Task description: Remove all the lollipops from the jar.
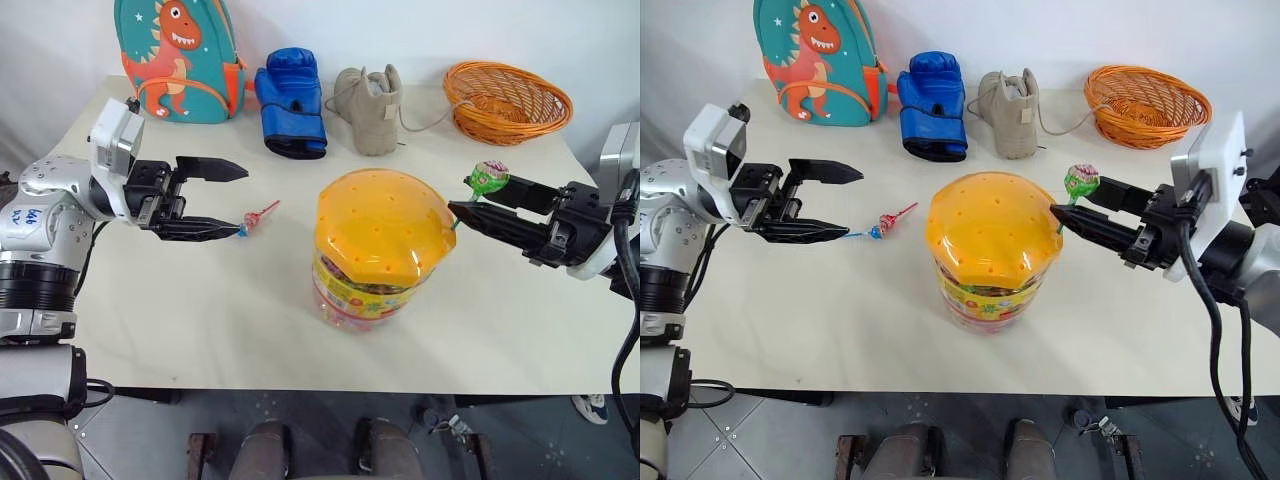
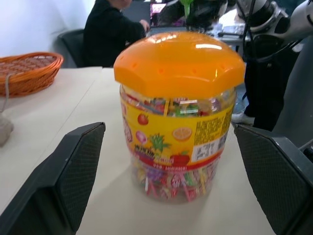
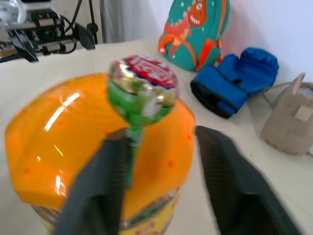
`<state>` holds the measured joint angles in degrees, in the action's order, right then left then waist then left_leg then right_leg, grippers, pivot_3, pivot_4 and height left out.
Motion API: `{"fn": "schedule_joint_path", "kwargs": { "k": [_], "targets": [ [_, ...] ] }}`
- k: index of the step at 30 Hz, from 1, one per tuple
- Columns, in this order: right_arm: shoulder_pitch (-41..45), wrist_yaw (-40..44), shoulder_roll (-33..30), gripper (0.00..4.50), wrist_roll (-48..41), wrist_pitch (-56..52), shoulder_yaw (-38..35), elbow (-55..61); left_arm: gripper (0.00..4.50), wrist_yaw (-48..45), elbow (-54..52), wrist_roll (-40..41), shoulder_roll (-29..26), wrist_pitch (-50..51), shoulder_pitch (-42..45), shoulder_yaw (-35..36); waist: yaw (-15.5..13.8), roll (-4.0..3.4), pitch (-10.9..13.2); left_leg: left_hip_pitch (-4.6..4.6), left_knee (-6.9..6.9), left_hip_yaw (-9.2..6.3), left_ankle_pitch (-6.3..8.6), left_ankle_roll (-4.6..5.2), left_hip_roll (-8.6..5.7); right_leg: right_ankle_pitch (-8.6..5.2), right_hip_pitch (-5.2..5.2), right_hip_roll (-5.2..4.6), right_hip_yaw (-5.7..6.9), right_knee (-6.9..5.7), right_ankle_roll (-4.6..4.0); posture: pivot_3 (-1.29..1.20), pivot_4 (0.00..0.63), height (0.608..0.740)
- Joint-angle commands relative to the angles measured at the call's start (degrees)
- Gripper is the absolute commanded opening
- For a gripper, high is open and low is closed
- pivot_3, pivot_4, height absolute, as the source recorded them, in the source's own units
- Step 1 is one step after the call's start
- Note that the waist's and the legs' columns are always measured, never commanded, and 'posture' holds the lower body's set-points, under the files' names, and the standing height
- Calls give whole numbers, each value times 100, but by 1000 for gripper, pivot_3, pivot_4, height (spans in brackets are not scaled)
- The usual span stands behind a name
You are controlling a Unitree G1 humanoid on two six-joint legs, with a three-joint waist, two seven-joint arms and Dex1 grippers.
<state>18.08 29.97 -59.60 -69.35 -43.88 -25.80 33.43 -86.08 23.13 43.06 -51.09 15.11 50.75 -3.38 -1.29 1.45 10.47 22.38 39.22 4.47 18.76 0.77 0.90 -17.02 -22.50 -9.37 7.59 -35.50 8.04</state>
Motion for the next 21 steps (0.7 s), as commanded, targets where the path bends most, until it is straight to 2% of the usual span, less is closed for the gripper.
{"fn": "schedule_joint_path", "kwargs": {
  "k": [1,4,13,16,19,21],
  "targets": [
    [217,-179,35,890,-157,14,-177,-32,4500,-642,-114,198,-169,-82,-56,66,1,0,0,0,0,1,0,0,0,0,0,0,-1,0,0,0,150,740],
    [414,-270,-36,22,-282,-59,-180,-40,4500,-642,-148,240,-155,-66,-72,69,-15,0,0,1,0,0,0,0,-1,0,0,-1,-1,0,0,0,150,740],
    [1022,-690,-525,22,-666,-404,-440,-207,4500,-642,-199,417,-110,-74,-74,-51,-2,-4,3,2,-1,3,0,1,0,0,-4,0,-2,0,0,0,150,740],
    [755,-625,-867,22,-568,-765,-887,-436,4500,-642,-209,497,-71,-87,-16,-75,-13,-4,3,2,-2,3,0,1,-1,0,-4,-1,-2,1,0,0,150,740],
    [295,-550,-945,22,-445,-1052,-1418,-565,4500,-642,-256,529,-40,-40,35,-86,-24,-3,2,5,-1,1,1,2,-1,0,-2,-1,0,2,0,0,150,740],
    [-258,-366,-1022,22,-243,-1417,-1722,-566,4500,-642,-278,512,-24,-21,54,-97,-19,-4,2,5,-1,3,1,2,-1,0,-2,-1,-1,3,0,0,150,740]
  ]
}}
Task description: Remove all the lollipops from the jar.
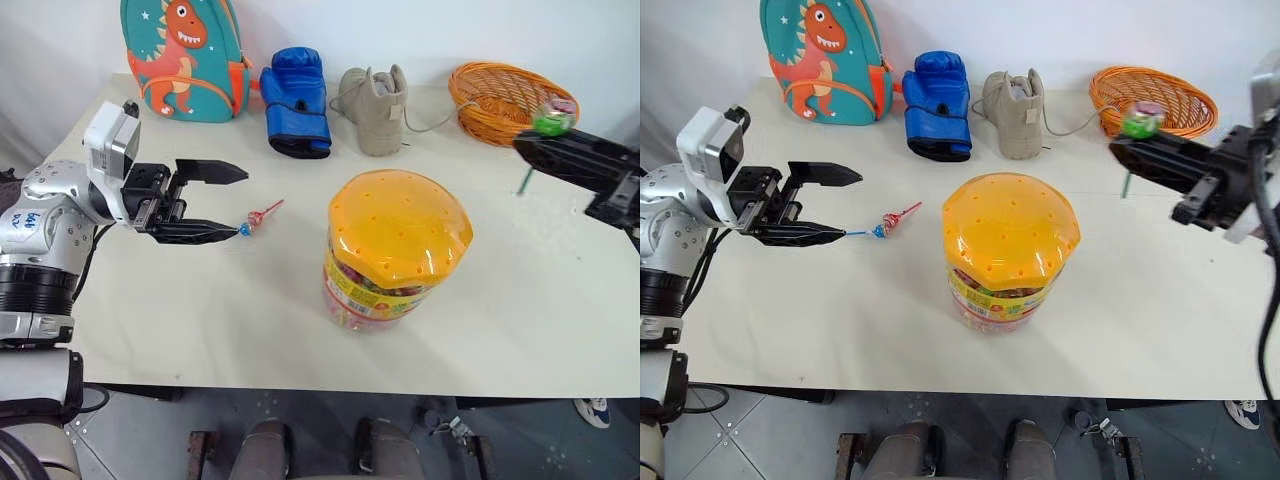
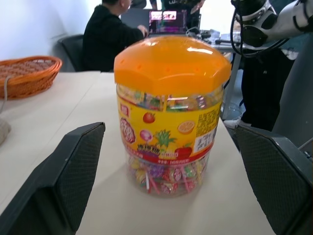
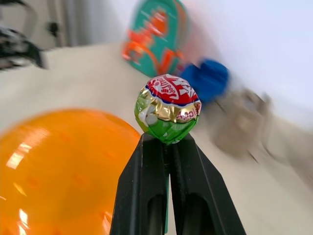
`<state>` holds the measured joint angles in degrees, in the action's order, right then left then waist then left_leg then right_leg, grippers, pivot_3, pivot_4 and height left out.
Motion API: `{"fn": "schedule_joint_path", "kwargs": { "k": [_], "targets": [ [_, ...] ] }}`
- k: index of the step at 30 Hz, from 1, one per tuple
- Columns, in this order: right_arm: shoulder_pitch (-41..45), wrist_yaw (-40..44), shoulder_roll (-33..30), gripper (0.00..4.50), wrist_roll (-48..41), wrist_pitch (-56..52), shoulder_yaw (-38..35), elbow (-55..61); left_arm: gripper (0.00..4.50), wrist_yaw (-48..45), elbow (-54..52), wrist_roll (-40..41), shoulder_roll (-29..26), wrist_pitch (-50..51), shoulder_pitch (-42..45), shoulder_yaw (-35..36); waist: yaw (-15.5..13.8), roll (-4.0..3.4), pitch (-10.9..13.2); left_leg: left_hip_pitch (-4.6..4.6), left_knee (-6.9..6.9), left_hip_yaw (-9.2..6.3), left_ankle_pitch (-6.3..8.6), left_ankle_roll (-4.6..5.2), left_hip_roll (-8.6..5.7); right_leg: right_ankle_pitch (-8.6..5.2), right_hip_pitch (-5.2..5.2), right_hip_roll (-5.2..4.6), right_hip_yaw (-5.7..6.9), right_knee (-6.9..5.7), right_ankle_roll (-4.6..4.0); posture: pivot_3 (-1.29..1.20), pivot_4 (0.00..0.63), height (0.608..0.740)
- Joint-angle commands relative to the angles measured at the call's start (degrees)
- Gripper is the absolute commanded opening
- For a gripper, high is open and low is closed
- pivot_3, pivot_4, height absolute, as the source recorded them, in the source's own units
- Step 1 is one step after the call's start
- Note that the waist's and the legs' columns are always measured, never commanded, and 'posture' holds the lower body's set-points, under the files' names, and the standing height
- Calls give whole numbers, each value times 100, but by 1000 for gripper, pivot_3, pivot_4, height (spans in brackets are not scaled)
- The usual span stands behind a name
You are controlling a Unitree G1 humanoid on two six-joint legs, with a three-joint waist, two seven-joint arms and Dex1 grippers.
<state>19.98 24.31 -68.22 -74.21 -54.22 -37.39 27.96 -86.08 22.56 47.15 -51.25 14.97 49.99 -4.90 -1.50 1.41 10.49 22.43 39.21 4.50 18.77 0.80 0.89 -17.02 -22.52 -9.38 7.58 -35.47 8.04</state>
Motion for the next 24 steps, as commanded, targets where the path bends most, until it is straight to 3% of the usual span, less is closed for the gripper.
{"fn": "schedule_joint_path", "kwargs": {
  "k": [1,6,10,19,24],
  "targets": [
    [-738,333,-214,22,367,-566,-657,0,4500,-642,-226,90,6,-7,144,48,-5,0,0,0,0,0,0,0,0,0,0,0,0,-1,0,0,150,740],
    [-1665,323,-48,22,1083,-778,-329,-19,4500,-642,-294,16,209,39,263,39,6,0,0,-1,-1,2,0,0,1,0,0,1,-2,-1,0,0,150,740],
    [-1680,130,156,22,1565,-783,526,-180,4500,-642,-400,-112,366,135,340,20,21,0,0,-3,-1,2,0,0,1,0,-1,1,-2,-1,0,0,150,740],
    [-1447,38,631,22,2315,-771,1359,-592,4500,-623,-663,-278,428,370,282,174,0,-3,2,-1,-1,2,0,-1,0,0,-2,1,-1,0,0,0,150,740],
    [-1517,213,741,1503,2599,-724,1552,-563,4500,-457,-720,-314,461,586,410,297,8,-3,2,-1,-1,2,0,0,0,0,-1,0,-1,0,0,0,150,740]
  ]
}}
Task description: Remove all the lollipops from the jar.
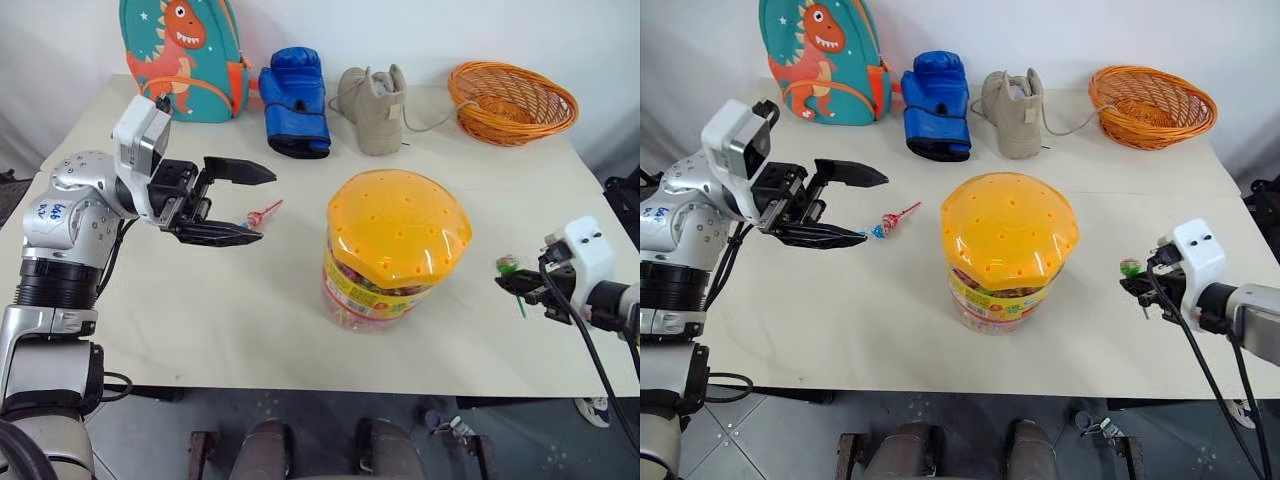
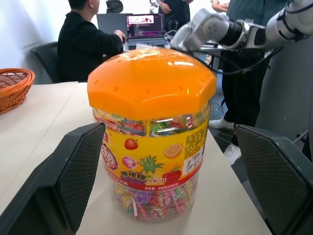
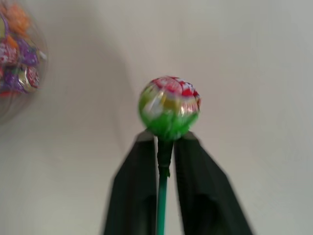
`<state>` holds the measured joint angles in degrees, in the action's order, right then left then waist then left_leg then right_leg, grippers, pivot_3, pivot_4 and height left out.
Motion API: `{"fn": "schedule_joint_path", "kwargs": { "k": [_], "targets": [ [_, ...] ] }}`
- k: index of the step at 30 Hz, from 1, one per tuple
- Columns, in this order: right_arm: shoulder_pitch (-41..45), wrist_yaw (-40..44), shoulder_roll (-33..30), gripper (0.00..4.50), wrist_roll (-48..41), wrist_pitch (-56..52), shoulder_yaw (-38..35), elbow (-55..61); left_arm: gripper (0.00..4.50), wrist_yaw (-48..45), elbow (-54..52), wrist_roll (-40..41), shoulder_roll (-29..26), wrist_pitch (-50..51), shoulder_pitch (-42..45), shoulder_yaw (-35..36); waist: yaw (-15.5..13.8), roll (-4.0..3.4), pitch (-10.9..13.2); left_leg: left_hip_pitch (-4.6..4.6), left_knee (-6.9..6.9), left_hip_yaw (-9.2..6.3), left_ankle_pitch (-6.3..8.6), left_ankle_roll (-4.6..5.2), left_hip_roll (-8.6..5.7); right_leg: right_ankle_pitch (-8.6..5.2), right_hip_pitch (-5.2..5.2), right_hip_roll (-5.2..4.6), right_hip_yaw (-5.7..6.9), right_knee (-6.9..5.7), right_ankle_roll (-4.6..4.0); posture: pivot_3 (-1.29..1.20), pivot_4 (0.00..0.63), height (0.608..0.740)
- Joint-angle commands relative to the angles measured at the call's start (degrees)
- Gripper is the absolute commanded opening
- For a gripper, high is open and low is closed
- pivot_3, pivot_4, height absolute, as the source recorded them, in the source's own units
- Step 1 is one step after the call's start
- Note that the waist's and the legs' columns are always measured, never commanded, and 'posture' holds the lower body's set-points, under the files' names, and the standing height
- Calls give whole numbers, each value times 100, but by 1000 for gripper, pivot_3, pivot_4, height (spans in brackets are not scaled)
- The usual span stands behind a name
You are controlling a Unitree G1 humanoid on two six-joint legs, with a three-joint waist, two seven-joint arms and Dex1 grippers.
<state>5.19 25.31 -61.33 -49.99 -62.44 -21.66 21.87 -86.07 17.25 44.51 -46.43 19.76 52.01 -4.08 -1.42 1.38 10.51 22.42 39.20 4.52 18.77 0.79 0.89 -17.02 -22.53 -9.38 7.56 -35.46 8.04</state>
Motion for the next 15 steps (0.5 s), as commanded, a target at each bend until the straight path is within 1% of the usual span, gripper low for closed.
{"fn": "schedule_joint_path", "kwargs": {
  "k": [1,4,5,8,9,12,15],
  "targets": [
    [-36,119,80,1834,222,86,-12,54,4500,-467,-179,-47,-19,141,258,251,1,0,0,0,0,0,0,0,0,0,0,0,0,0,0,0,150,740],
    [-22,154,145,2886,304,35,-43,91,4500,-523,-153,-36,-31,246,378,345,0,0,0,0,0,0,0,0,0,0,0,0,0,0,0,0,150,740],
    [-24,174,155,3166,310,20,-70,115,4500,-532,-143,-41,-31,265,410,370,0,0,0,0,0,0,0,0,0,0,0,0,0,0,0,0,150,740],
    [-32,253,161,4267,323,37,-248,181,4500,-290,-47,-222,-3,217,519,420,2,0,0,0,0,0,0,0,0,0,0,0,0,1,0,0,150,740],
    [-25,304,160,4472,297,63,-328,216,4500,-253,-22,-272,-7,233,534,426,3,0,0,0,0,0,0,0,0,0,0,0,0,0,0,0,150,740],
    [20,480,157,4472,195,124,-555,337,4500,-21,24,-514,47,149,553,481,2,0,0,0,0,1,0,0,0,0,0,0,0,1,0,0,150,740],
    [167,738,83,4472,34,172,-891,501,4500,100,80,-758,-25,365,567,421,0,0,0,0,0,0,0,0,0,0,0,0,0,0,0,0,150,740]
  ]
}}
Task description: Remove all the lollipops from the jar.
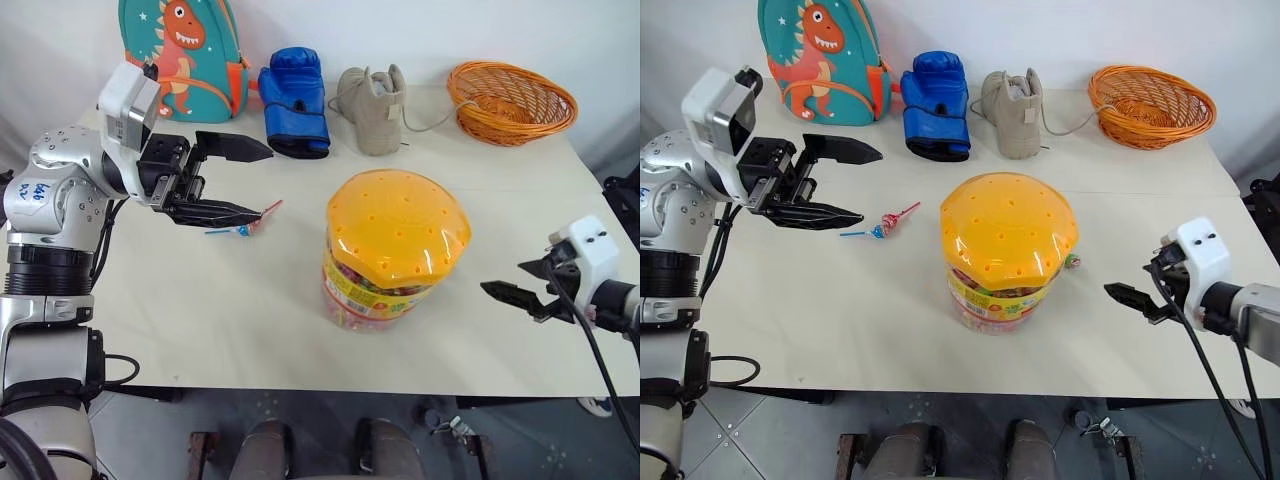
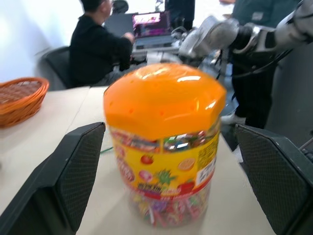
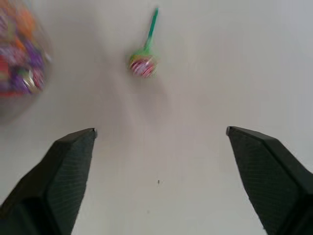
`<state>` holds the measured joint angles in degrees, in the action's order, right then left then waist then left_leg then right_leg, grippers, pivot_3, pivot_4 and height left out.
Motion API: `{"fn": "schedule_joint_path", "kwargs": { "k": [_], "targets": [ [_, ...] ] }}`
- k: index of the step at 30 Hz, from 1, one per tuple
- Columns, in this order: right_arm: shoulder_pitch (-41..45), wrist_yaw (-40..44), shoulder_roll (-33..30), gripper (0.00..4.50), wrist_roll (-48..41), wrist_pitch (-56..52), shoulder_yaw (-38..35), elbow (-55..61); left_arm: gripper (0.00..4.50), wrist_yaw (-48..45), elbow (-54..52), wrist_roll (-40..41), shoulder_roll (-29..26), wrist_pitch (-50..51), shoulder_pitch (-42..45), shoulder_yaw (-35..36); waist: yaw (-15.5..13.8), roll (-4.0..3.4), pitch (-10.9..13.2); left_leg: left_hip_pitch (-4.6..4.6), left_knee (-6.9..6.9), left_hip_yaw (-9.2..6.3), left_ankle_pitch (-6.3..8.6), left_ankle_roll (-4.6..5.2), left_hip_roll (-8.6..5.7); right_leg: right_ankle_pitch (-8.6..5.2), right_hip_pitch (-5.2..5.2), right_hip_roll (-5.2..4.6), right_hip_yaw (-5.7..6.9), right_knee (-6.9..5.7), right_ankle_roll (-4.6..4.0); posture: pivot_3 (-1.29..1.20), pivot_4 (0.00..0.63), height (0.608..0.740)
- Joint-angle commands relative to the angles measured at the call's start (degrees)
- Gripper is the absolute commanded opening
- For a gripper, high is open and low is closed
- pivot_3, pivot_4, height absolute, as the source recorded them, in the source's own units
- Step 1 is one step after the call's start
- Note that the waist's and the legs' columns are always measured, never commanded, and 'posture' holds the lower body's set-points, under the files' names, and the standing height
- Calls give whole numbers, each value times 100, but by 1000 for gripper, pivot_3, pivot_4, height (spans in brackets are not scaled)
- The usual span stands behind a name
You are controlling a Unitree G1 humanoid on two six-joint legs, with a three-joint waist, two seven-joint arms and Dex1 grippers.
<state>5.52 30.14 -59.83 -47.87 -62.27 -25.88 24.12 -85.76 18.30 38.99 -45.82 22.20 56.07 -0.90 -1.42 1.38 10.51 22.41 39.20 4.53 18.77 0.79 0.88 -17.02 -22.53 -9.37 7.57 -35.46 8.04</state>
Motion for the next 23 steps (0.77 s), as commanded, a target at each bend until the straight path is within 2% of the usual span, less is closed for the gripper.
{"fn": "schedule_joint_path", "kwargs": {
  "k": [1,4,6,8,12,17,23],
  "targets": [
    [244,405,-87,4472,-296,262,-669,370,4500,207,-24,-232,-70,214,159,156,1,0,0,0,0,0,0,0,0,0,0,0,0,0,0,0,150,740],
    [576,951,-30,4472,-485,933,-1071,696,4500,264,-12,-317,-63,209,52,272,2,-2,1,0,0,0,0,0,0,0,-1,0,-1,1,0,0,150,740],
    [645,1161,83,4472,-242,1518,-1093,847,4500,79,64,-405,-86,49,-39,287,3,-2,1,-1,-2,-1,0,0,2,0,0,2,0,1,0,0,150,740],
    [579,1493,66,4472,-175,1816,-1001,910,4500,-1,214,-641,-144,-164,-113,235,4,-2,1,-1,-2,-1,0,0,1,0,0,2,0,2,0,0,150,740],
    [302,2465,-83,4472,494,2827,-424,668,4500,-32,457,-804,-236,-397,-315,419,5,-2,1,-1,-2,0,0,0,0,0,2,2,1,3,0,0,150,740],
    [716,2864,9,4472,820,3493,67,14,4500,-34,574,-888,-462,-467,-681,664,16,-2,1,-2,-1,1,0,0,1,0,0,2,0,1,0,0,150,740],
    [969,3003,14,4472,942,3724,214,-331,4500,67,336,-780,-471,-554,-1032,1028,15,-2,1,-1,-1,1,0,0,2,0,0,2,2,1,0,0,150,740]
  ]
}}
